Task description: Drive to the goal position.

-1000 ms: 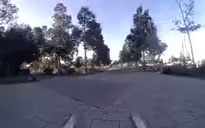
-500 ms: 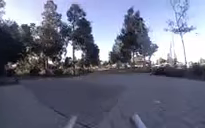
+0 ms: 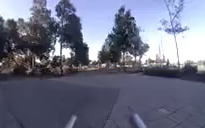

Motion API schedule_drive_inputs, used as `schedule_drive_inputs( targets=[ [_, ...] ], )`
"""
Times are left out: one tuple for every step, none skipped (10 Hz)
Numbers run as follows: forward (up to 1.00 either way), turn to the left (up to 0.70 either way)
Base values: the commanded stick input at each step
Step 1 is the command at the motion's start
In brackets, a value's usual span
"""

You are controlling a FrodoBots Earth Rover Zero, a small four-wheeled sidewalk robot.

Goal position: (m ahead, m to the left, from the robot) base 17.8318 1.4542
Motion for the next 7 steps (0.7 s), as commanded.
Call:
schedule_drive_inputs(
  targets=[
    [1.00,0.00],
    [1.00,0.00],
    [1.00,0.00],
    [1.00,0.00],
    [1.00,0.00],
    [1.00,0.00],
    [1.00,0.00]
  ],
)
